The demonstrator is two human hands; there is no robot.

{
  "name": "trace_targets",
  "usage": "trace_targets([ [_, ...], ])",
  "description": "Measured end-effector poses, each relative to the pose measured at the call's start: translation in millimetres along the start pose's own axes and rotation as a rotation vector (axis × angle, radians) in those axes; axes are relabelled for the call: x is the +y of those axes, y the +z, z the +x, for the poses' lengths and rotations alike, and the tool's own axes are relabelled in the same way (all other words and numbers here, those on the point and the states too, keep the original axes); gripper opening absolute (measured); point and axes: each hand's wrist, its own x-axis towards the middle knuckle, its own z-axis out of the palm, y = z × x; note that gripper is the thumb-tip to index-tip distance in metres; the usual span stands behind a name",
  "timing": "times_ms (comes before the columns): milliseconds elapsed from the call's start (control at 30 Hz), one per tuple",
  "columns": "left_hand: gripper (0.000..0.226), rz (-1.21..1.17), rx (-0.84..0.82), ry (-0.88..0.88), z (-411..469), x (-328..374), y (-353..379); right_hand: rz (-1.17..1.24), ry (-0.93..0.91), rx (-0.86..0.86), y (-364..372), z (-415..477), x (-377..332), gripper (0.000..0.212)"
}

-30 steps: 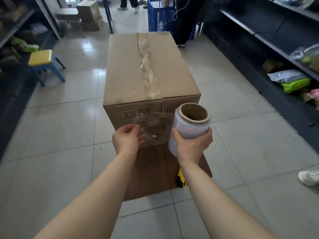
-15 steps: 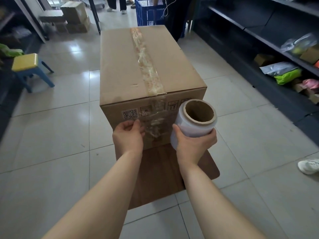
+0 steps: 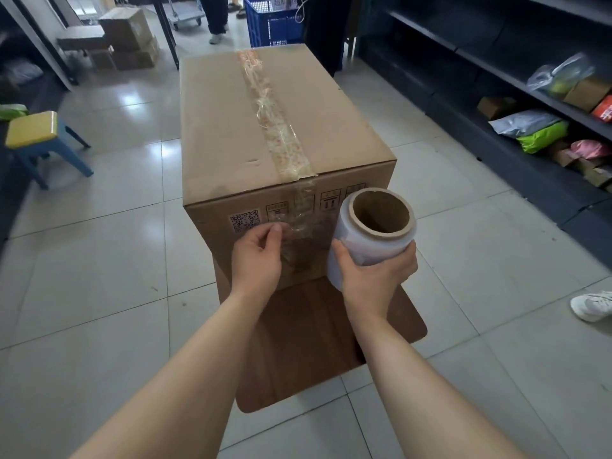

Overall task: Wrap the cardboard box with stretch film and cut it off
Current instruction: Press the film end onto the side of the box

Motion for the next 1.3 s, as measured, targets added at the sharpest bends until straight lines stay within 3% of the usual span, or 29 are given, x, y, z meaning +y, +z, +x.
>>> trace_targets([
  [167,0.022,-0.008,0.019,0.029,1.0,-3.6,2.5,0.042,-0.038,-0.048,-10.7,6.2,-1.5,0.088],
  [300,0.024,-0.026,0.045,0.031,4.0,-11.6,3.0,0.058,0.035,0.004,-18.0,19.5,-3.4,0.103],
  [633,0.026,-0.003,0.077,0.045,-9.4,-8.1,9.6,0.065,0.056,0.078,-22.6,40.2,-2.9,0.101],
  [1000,0.021,0.103,-0.078,0.06,1.2,-1.5,29.8,-0.107,-0.018,0.104,-14.5,35.1,5.0,0.114],
  [1100,0.02,0.107,-0.085,0.096,-6.4,-5.4,29.5,-0.069,-0.026,0.083,-15.5,36.3,5.8,0.113],
  [1200,0.022,0.196,-0.202,0.135,-10.1,-12.9,32.5,0.007,-0.021,0.044,-15.9,37.9,7.0,0.112],
  [1300,0.023,0.161,-0.231,0.075,2.3,-10.0,33.1,0.032,-0.026,0.032,-15.9,39.0,8.3,0.111],
])
